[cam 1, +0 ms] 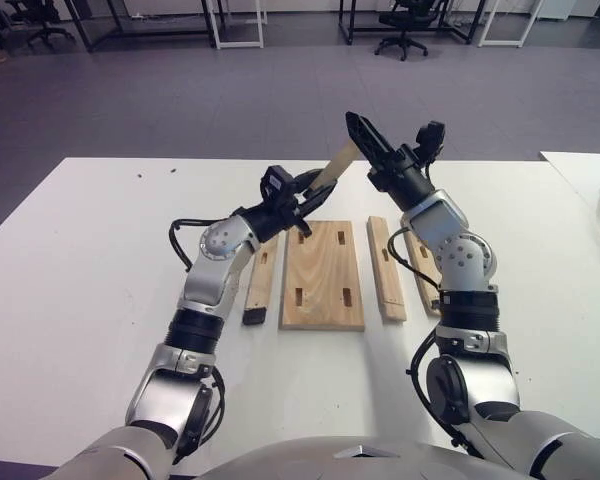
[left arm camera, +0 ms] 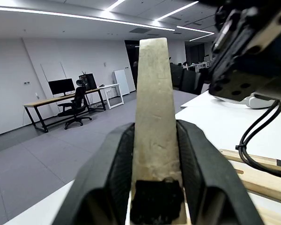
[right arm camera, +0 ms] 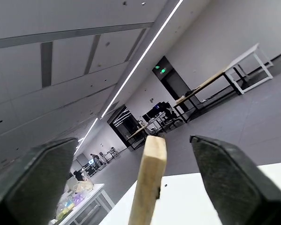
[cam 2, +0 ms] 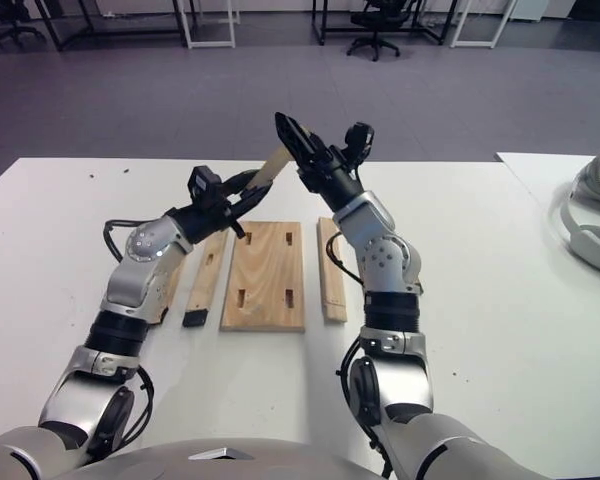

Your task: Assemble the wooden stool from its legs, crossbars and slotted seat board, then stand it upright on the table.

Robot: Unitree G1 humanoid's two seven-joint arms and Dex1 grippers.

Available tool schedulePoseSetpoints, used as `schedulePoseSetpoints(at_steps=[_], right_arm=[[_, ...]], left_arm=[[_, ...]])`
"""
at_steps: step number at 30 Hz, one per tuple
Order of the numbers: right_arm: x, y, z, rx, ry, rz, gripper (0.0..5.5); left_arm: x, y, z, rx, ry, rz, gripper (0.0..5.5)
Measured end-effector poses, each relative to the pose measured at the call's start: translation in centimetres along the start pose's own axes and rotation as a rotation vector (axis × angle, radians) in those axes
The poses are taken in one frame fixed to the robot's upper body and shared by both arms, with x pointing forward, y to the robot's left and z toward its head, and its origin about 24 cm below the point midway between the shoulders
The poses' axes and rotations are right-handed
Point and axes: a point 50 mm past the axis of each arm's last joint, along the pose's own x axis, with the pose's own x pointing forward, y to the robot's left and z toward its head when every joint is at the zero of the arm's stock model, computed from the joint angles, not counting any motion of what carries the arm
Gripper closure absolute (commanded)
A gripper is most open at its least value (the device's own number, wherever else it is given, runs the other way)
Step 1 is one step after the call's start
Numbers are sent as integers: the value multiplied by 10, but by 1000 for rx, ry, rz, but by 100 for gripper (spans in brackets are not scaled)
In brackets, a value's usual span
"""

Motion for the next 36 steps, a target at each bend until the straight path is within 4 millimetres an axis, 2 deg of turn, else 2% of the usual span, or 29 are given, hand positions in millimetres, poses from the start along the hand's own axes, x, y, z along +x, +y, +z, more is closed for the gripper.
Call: schedulePoseSetpoints(at_steps=[2, 5, 18, 21, 22, 24, 26, 29, 30, 33, 36], right_arm=[[2, 3, -4, 21, 13, -4, 206], [1, 9, 0, 41, 3, 8, 258], [-10, 3, -2, 86, 32, -32, 505], [-10, 4, -2, 91, 35, -25, 508], [-10, 4, -2, 90, 35, -25, 508], [-14, 3, -1, 78, 32, -35, 509], [-26, -8, 5, 15, -12, -109, 509], [-65, -40, 23, -113, -119, -316, 509], [-86, -52, 26, -148, -139, -404, 509], [-112, -66, 18, -167, -154, -522, 509], [-116, -74, 3, -137, -157, -567, 509]], left_arm=[[3, -5, -1, 5, 5, -16, 421], [2, -4, 3, 23, -1, -28, 421], [-3, 0, 5, 59, 8, -51, 421], [-4, 1, 5, 65, 15, -52, 421], [-4, 1, 5, 66, 15, -53, 383], [-4, 0, 5, 71, 23, -70, 348], [-4, 0, 4, 87, 38, -67, 312], [-9, 5, 1, 90, 56, -17, 264], [-16, 9, -4, 69, 73, 30, 249], [-31, 16, -10, 23, 83, 159, 228], [-40, 20, -13, -17, 82, 233, 228]])
